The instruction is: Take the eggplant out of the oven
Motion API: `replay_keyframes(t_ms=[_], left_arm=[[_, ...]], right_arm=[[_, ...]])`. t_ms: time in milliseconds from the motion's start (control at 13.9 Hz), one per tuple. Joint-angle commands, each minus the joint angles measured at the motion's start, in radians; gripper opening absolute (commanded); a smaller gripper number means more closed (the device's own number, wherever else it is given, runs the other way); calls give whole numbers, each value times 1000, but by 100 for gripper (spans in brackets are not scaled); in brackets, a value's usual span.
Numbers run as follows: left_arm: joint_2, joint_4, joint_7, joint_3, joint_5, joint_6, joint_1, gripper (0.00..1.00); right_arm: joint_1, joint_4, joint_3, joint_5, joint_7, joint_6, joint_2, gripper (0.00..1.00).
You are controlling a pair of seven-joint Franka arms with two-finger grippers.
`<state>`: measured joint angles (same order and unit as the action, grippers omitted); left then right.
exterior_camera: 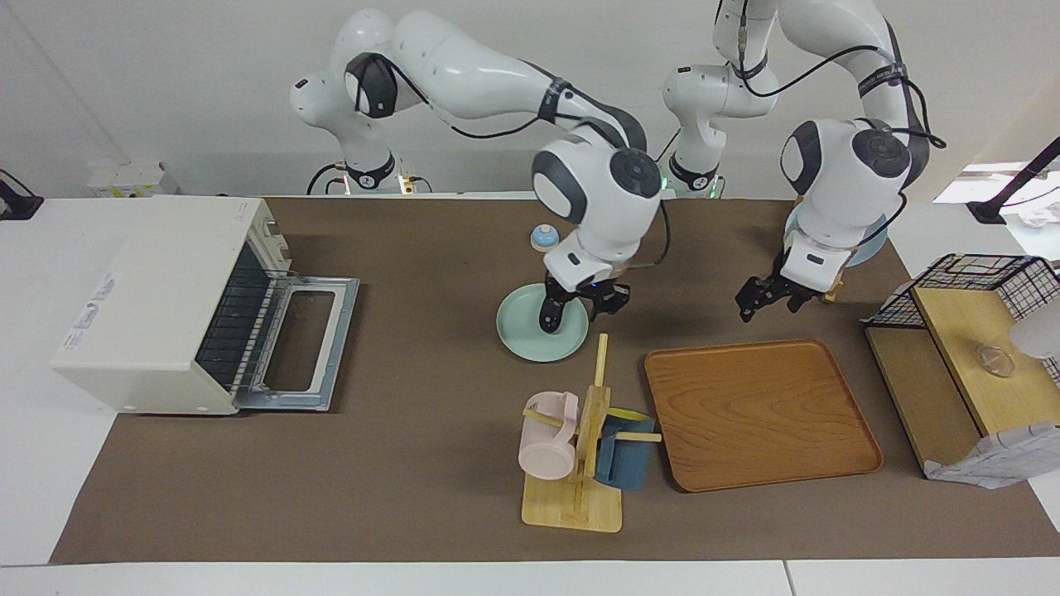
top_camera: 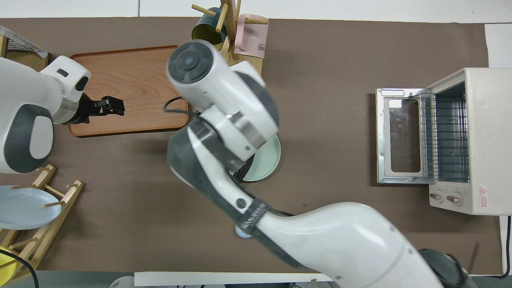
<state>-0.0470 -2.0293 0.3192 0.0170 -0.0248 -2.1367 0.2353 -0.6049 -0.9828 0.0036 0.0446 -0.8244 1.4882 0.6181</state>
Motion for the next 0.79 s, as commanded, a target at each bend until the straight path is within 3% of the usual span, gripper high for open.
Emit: replay_keyframes(t_ms=[0,72,216,432,720], left_arm=[[-27,-12,125,6,5,-75,112,100],[-33,-12,206,8,5,-101,201,100],[-54,-12,318,8,5,-158,330,100],[-131,-12,369,8,5,-231,505,100],[-250,-3,399,8,5,-339,570,99]], right_arm=[[153,-425,18,-20,223,44,-302,50],[234,-568,18,-19,345,119,-378,42],[348,-722,19,-19,496,206,-431,27],[389,-847,18,-12,565,312,-474,21],[465,-1019,16,-11,616,496,-475,4]])
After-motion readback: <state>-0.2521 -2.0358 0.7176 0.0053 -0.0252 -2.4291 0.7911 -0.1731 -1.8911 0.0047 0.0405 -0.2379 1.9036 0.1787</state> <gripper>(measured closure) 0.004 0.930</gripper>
